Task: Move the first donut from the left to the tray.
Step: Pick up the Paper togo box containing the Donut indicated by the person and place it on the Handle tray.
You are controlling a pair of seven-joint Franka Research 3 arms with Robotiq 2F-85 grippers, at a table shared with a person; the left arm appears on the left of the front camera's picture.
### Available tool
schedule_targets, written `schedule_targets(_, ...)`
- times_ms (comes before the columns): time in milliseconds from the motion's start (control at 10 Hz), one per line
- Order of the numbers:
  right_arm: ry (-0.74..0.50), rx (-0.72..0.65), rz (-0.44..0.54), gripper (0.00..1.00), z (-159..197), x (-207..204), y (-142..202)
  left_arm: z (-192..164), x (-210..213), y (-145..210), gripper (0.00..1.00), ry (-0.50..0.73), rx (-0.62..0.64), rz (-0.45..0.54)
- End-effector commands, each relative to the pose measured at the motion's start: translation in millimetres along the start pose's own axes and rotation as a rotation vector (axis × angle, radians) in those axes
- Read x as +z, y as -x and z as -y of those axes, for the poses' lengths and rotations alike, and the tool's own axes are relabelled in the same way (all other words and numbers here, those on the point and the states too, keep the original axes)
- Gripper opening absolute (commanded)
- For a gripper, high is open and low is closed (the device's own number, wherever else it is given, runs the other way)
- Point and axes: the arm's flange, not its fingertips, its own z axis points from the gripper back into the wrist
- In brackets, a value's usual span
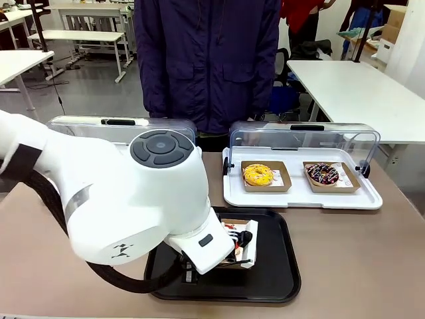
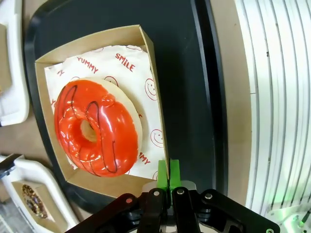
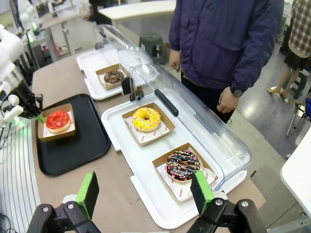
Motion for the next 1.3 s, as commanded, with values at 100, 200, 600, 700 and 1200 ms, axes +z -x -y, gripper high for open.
schedule_targets(100,0.002,0.027,0.031,1.00,1.5,-1.0,-1.5,16.9,-28.1,19.3,0.01,-0.030,-0.002,-0.021)
schedule_targets(200,0.002,0.027,0.031,1.00,1.5,-1.0,-1.5,20.0,-32.9,18.3,0.01,-0.026,-0.007,-0.042)
schedule_targets(600,0.002,0.027,0.031,1.00,1.5,-1.0,-1.5,22.1,-41.3,21.2,0.58,0.015,0.057,-0.036)
schedule_targets(700,0.002,0.027,0.031,1.00,1.5,-1.0,-1.5,20.8,-39.8,21.4,0.58,0.021,0.065,-0.029)
schedule_targets(1200,0.002,0.027,0.031,1.00,1.5,-1.0,-1.5,-0.5,29.9,15.0,1.00,0.064,0.137,-0.038)
